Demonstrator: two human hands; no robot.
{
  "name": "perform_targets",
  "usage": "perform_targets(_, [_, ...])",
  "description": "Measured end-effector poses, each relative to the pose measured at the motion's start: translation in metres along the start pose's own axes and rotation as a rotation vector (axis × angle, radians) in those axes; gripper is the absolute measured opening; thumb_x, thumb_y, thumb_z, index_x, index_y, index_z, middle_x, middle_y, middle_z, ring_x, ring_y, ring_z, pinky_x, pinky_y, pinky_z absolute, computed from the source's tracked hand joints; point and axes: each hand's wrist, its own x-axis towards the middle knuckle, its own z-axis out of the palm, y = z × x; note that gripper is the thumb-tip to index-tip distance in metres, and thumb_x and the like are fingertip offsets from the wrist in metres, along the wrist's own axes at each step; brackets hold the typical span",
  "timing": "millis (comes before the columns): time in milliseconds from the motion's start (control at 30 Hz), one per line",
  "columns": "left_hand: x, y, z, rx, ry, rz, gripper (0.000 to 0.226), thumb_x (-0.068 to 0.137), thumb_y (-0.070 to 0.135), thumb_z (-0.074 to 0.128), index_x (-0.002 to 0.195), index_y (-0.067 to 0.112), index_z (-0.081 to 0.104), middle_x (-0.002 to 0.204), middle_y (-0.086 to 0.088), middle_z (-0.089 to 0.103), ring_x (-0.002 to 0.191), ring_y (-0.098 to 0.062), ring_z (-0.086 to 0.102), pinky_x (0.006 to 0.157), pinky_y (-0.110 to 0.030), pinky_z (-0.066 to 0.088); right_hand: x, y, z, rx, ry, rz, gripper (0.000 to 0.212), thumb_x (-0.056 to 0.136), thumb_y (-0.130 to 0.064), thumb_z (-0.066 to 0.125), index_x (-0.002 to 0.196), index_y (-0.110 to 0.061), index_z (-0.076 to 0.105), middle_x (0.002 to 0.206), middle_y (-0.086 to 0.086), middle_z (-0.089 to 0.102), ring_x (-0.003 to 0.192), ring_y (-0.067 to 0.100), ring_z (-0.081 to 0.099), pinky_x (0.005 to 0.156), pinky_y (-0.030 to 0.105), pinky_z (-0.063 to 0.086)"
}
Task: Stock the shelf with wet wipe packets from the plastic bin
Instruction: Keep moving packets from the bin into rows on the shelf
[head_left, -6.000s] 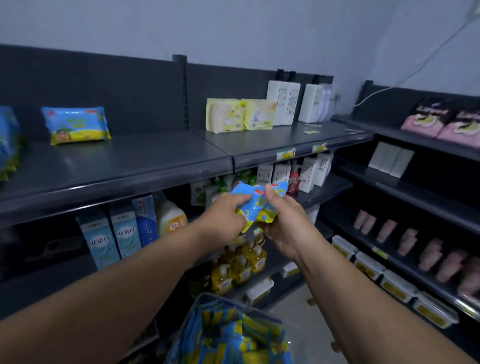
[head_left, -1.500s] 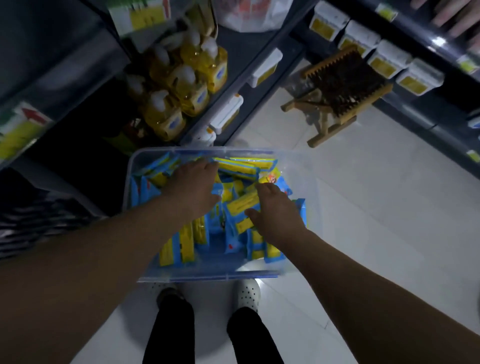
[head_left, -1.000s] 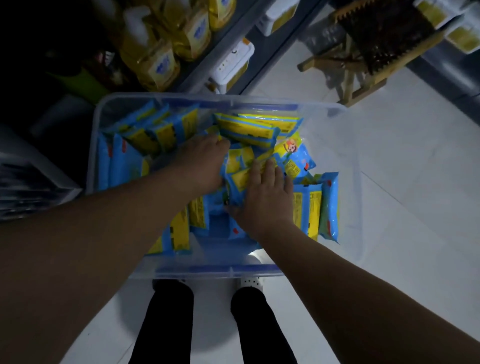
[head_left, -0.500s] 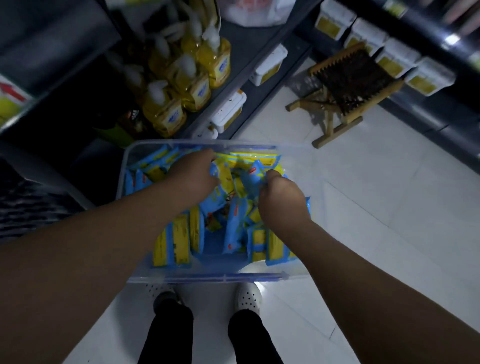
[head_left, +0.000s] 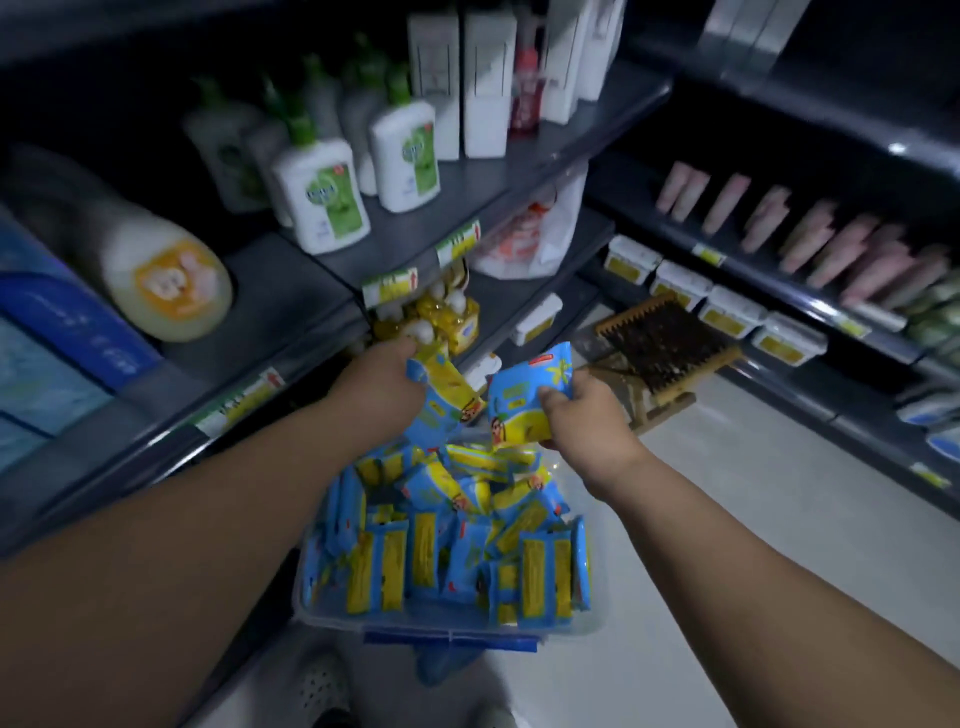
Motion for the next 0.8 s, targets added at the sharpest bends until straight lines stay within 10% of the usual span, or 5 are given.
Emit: perform_targets(800, [-0.134, 0.125, -0.242, -0.153, 0.557, 0.241, 0.006, 0.086, 0.01, 0.058, 0.09, 0.012, 0.061, 0.092, -0.013, 0.067, 0.088, -0.032, 0.066, 0.076, -0.049, 0.057, -0.1, -0.247, -0.083, 0.344, -0.064, -0.473, 0.013, 0.098, -0.017, 0.047, 0.095, -0.015, 0.06, 0.094, 0.008, 0.069, 0.078, 0.023, 0.068, 0.065, 0.04, 0.06])
